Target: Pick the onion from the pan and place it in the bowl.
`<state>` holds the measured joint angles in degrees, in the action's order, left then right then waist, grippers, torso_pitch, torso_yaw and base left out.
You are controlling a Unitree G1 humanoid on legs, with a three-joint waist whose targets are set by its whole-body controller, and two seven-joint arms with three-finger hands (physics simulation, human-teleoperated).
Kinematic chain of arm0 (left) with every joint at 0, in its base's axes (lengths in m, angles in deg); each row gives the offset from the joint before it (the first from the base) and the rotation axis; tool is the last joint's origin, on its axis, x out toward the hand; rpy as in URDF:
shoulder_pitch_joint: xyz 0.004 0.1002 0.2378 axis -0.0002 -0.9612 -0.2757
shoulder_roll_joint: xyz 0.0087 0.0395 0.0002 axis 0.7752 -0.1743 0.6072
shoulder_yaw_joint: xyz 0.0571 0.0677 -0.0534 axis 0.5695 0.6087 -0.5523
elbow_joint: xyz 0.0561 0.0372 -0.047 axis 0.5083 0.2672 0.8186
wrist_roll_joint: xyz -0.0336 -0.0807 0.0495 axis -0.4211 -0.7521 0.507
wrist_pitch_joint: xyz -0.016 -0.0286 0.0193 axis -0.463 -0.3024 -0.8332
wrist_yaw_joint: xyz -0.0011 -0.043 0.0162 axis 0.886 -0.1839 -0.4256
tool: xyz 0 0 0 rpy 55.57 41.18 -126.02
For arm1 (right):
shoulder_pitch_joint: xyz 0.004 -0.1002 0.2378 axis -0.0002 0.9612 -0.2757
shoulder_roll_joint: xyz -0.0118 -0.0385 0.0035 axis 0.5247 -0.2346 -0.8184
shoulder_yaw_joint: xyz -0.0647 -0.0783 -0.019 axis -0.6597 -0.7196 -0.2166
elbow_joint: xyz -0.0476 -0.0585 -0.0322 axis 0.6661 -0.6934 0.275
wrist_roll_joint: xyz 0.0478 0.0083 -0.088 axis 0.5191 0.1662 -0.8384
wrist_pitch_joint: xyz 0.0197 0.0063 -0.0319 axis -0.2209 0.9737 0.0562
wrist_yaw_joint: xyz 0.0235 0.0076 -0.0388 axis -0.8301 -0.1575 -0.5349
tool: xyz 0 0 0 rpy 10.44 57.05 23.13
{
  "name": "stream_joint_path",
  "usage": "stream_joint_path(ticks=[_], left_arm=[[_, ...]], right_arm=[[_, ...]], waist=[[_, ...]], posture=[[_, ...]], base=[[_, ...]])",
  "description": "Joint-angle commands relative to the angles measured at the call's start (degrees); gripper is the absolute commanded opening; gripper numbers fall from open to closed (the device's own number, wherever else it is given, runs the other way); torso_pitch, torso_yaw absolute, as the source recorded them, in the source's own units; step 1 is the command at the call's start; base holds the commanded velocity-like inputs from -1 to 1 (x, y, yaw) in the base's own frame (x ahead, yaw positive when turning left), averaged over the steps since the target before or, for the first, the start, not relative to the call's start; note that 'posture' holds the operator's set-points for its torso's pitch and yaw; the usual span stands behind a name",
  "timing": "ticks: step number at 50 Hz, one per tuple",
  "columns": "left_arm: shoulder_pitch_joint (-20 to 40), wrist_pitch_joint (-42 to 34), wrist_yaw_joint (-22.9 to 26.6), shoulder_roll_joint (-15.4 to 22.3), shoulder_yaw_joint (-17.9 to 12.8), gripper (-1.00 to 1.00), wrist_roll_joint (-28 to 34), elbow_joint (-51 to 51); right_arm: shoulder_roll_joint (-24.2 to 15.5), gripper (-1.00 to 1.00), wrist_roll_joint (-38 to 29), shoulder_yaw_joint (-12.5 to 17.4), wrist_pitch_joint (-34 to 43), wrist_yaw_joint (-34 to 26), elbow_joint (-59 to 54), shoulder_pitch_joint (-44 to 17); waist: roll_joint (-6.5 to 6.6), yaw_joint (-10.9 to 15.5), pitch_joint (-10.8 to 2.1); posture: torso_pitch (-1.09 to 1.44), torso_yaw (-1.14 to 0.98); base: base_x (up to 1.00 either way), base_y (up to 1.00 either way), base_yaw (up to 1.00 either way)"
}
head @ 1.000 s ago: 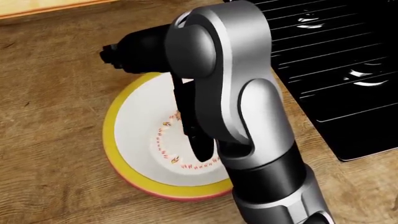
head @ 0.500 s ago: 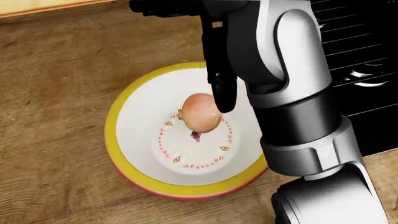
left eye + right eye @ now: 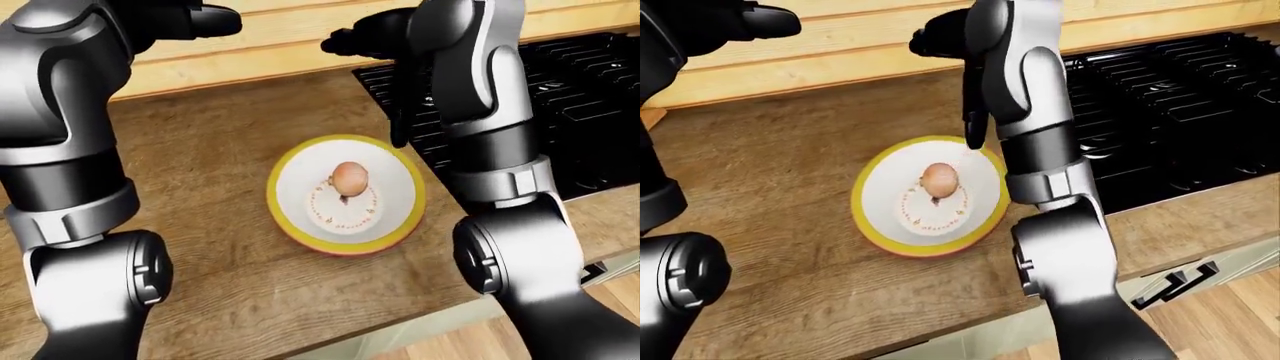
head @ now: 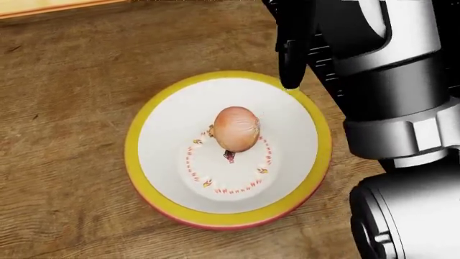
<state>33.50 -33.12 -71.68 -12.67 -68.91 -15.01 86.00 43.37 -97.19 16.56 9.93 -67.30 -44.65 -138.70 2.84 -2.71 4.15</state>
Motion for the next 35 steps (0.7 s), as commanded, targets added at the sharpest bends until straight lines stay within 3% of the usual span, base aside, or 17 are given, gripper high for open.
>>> stream_joint_path(ticks=[1, 9, 14, 17, 26, 35], left_arm=[[2.06, 1.69, -0.15, 0.72, -0.53, 1.0, 0.16, -1.66], [1.72, 2.18, 0.22, 1.01, -0.68, 1.0, 0.3, -1.22], [2.05, 2.06, 0.4, 1.4, -0.71, 1.0, 0.31, -0.98], [2.33, 2.06, 0.27, 1.12, -0.56, 1.0, 0.37, -0.83], [2.48, 1.05, 0.04, 0.86, -0.63, 1.0, 0.02, -1.94], [2.37, 1.16, 0.82, 0.4, 0.47, 1.0, 1.2, -1.25]], right_arm=[[-1.07, 1.0, 1.3, 1.15, 0.8, 2.97, 0.03, -3.36], [-4.08, 1.0, 6.35, 2.68, 3.63, 9.72, -7.67, -9.95], [-6.92, 1.0, 13.54, 6.75, 8.85, 18.98, -18.1, -16.59], [-8.79, 1.0, 18.43, 7.62, 10.96, 22.77, -22.38, -18.66], [-13.6, 1.0, 33.54, 10.65, 14.94, 34.08, -26.78, -17.53], [-16.47, 1.0, 45.19, 11.35, 15.9, 43.25, -25.79, -13.03]], waist=[[0.13, -0.02, -1.95], [-0.08, 0.16, -1.96], [-0.13, 0.34, -1.94], [-0.37, 0.53, -1.91], [-1.27, 1.29, -1.93], [-1.85, 1.99, -2.1]], posture=[[0.0, 0.0], [0.0, 0.0], [0.0, 0.0], [0.0, 0.0], [0.0, 0.0], [0.0, 0.0]], base=[[0.0, 0.0, 0.0], [0.0, 0.0, 0.0], [0.0, 0.0, 0.0], [0.0, 0.0, 0.0], [0.0, 0.0, 0.0], [0.0, 0.0, 0.0]])
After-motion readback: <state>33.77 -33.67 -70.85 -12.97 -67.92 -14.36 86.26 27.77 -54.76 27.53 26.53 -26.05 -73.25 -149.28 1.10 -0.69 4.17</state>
